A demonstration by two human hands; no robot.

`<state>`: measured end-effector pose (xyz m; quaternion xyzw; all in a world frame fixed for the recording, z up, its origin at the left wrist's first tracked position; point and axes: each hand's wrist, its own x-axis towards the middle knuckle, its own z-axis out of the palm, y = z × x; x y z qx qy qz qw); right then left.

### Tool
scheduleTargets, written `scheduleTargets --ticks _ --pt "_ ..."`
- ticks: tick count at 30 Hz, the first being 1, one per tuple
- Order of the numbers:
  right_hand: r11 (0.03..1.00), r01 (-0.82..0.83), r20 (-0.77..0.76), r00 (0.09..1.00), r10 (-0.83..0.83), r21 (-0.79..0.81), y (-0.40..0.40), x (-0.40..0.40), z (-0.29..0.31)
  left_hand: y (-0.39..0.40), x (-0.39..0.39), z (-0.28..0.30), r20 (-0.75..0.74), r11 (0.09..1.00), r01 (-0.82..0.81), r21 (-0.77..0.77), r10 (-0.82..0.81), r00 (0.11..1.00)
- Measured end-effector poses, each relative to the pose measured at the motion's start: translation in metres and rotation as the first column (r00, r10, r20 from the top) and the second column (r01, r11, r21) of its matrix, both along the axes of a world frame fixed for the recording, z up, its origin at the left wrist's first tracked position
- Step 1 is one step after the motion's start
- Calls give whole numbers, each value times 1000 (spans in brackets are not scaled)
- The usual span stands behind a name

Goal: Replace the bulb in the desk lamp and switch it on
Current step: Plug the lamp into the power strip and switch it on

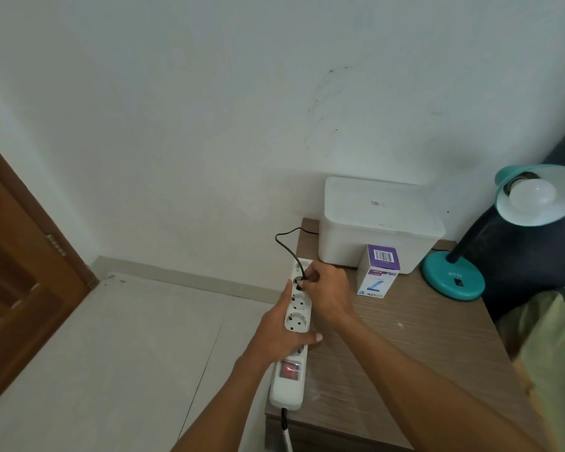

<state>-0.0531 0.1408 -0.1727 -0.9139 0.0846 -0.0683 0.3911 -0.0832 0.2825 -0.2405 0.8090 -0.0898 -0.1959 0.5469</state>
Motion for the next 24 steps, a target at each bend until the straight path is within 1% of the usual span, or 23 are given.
scheduleTargets --ticks 5,8,12,15,17,19,21,22,24 --pt "995 4 -20 1000 -7 -101 4 4 -4 1 1 -2 0 1000 0 -1 0 1000" --pt "991 11 -41 999 -16 -130 5 6 -4 1 1 -4 -2 1000 4 13 -4 1000" --pt "994 -16 -81 997 7 -106 5 2 0 1 1 1 4 997 14 80 -14 1000" --pt "996 -52 -39 998 49 -70 -3 -21 3 1 -2 15 0 987 48 151 -48 999" --pt "991 -91 -26 996 89 -99 -9 -43 6 0 -5 23 83 977 30 213 -49 995" --pt "980 -107 -25 994 104 -166 -26 -69 7 -5 -11 32 213 939 -3 345 -75 974" --pt "977 -84 -29 996 80 -197 -46 -94 3 -14 -23 40 339 885 -20 465 -157 927" --pt "978 -59 -21 998 56 -199 -58 -104 -1 -19 -29 41 403 869 -17 495 -212 891" --pt "979 -1 -22 1000 -3 -206 -82 -125 -9 -33 -47 50 455 853 23 521 -300 839"
